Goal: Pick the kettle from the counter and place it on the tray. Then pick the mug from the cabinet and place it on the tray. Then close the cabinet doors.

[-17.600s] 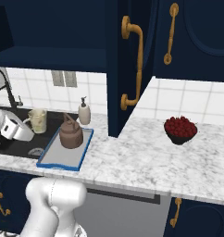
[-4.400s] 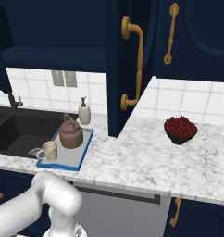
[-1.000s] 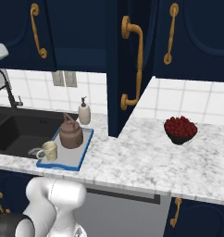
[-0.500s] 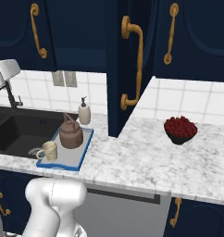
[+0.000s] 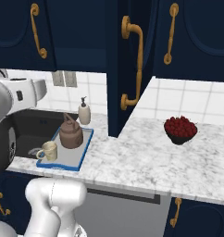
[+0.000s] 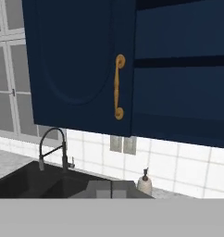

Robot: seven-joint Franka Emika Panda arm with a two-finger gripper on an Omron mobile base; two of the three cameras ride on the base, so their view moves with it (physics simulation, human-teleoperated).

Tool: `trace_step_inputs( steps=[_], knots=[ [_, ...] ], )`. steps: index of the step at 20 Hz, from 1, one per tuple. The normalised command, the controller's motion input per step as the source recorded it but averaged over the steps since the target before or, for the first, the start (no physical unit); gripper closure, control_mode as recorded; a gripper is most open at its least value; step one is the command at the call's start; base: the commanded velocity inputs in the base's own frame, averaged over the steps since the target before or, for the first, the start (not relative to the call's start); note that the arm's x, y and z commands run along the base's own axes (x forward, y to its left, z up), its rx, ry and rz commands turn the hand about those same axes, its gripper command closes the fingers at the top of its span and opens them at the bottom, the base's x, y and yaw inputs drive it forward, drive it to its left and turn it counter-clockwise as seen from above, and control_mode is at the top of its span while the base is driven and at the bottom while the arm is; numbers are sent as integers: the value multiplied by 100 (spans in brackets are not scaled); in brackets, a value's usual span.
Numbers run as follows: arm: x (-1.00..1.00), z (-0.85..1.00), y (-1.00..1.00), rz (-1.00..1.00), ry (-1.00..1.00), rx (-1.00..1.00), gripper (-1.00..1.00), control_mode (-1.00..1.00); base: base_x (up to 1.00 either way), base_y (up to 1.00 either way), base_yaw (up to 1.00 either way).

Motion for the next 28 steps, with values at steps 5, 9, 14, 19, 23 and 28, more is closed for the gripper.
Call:
trace_step_inputs(
  steps=[5,9,14,19,23,28],
  knots=[
    [-40,-25,-30,0,0,0,100,-100,0,0,0],
    [-2,-8,-39,1,-1,4,100,-100,0,0,0],
    [-21,-12,-83,16,0,19,100,-100,0,0,0],
    [-7,-10,-81,15,0,22,100,-100,0,0,0],
    [0,-15,-58,18,-3,20,100,-100,0,0,0],
    [0,-14,-35,17,-1,8,100,-100,0,0,0]
  ],
)
